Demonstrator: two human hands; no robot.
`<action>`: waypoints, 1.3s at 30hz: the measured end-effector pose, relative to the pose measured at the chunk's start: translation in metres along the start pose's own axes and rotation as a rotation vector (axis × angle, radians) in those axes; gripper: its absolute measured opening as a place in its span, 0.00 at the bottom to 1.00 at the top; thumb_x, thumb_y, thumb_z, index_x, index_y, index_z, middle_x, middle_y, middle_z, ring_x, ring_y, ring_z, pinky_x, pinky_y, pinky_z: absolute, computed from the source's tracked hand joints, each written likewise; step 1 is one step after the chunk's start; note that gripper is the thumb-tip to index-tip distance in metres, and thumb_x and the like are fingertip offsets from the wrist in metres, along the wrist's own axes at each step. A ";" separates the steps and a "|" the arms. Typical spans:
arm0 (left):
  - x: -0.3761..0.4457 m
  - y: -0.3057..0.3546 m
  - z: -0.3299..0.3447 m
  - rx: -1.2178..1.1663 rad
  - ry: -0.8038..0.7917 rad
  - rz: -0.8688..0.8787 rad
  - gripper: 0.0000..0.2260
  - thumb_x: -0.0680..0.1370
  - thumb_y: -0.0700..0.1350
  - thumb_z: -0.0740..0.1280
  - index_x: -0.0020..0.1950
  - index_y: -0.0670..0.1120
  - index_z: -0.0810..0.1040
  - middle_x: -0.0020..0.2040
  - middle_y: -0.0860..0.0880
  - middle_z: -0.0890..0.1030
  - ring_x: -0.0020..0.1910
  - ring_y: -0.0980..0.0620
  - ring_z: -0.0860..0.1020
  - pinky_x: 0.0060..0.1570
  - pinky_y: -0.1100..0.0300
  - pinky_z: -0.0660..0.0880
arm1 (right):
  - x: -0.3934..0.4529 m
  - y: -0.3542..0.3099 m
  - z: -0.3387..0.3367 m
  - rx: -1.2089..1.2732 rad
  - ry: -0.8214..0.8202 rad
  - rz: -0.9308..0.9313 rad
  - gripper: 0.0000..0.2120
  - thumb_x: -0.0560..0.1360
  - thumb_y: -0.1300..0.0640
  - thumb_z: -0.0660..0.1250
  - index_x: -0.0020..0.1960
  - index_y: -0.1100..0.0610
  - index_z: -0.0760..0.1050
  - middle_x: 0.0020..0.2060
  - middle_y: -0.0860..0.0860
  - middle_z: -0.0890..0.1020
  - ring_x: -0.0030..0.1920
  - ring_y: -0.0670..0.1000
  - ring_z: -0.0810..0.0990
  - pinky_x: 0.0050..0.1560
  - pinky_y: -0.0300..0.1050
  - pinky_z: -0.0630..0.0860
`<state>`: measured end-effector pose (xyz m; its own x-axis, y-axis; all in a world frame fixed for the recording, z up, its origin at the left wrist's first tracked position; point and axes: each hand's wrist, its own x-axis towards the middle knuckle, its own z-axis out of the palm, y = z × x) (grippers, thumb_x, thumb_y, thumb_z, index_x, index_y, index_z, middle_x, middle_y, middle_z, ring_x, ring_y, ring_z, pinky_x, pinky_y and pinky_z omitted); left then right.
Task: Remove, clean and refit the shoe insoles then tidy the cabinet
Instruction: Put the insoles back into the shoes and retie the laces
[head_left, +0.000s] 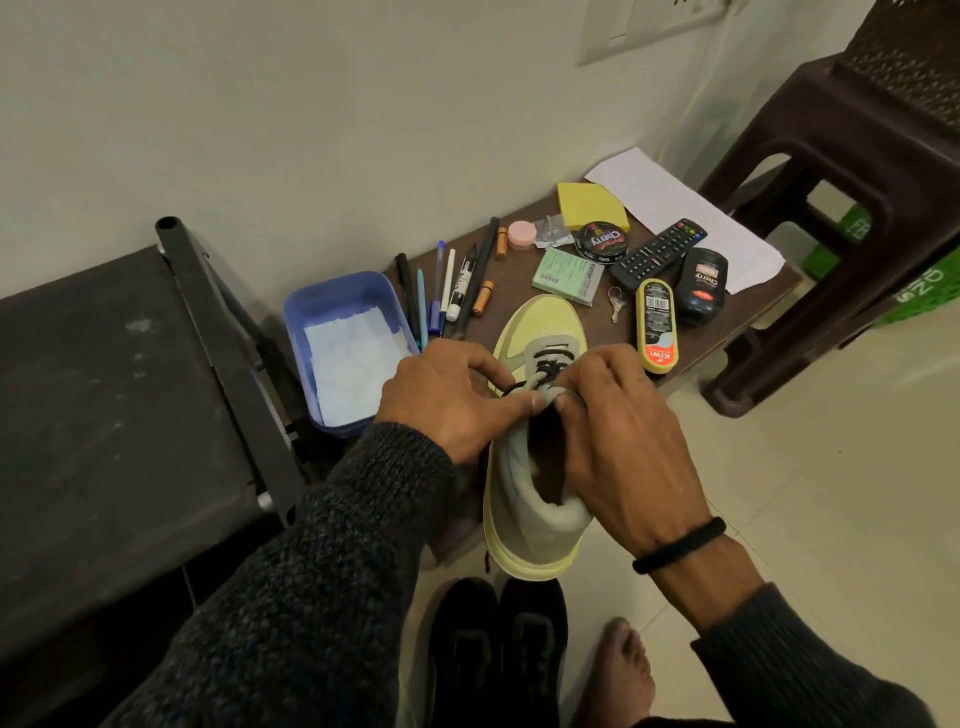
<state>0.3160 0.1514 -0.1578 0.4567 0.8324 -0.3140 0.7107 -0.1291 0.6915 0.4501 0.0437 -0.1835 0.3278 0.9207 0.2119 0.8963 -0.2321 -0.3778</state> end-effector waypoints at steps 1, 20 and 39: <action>-0.001 0.001 0.000 0.009 -0.023 0.004 0.17 0.67 0.63 0.77 0.49 0.55 0.83 0.45 0.56 0.84 0.47 0.57 0.82 0.54 0.51 0.81 | 0.001 0.000 0.002 -0.023 0.022 -0.003 0.09 0.82 0.54 0.58 0.55 0.57 0.73 0.53 0.53 0.73 0.45 0.54 0.74 0.42 0.52 0.78; -0.007 0.004 0.006 0.087 0.030 0.041 0.23 0.82 0.65 0.55 0.43 0.52 0.81 0.40 0.51 0.83 0.42 0.50 0.81 0.50 0.52 0.79 | 0.013 0.030 -0.024 0.529 -0.065 0.152 0.06 0.76 0.50 0.73 0.51 0.49 0.82 0.50 0.43 0.82 0.51 0.41 0.81 0.50 0.38 0.81; -0.004 0.013 0.007 0.303 -0.051 0.282 0.04 0.83 0.49 0.62 0.54 0.59 0.75 0.43 0.54 0.81 0.44 0.52 0.79 0.54 0.48 0.77 | 0.019 0.045 -0.024 0.519 -0.320 0.104 0.05 0.78 0.52 0.71 0.52 0.45 0.84 0.46 0.39 0.84 0.48 0.42 0.83 0.50 0.46 0.83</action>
<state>0.3267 0.1428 -0.1522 0.6762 0.7152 -0.1767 0.6761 -0.5072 0.5344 0.5037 0.0432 -0.1753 0.2275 0.9687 -0.0995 0.5758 -0.2162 -0.7885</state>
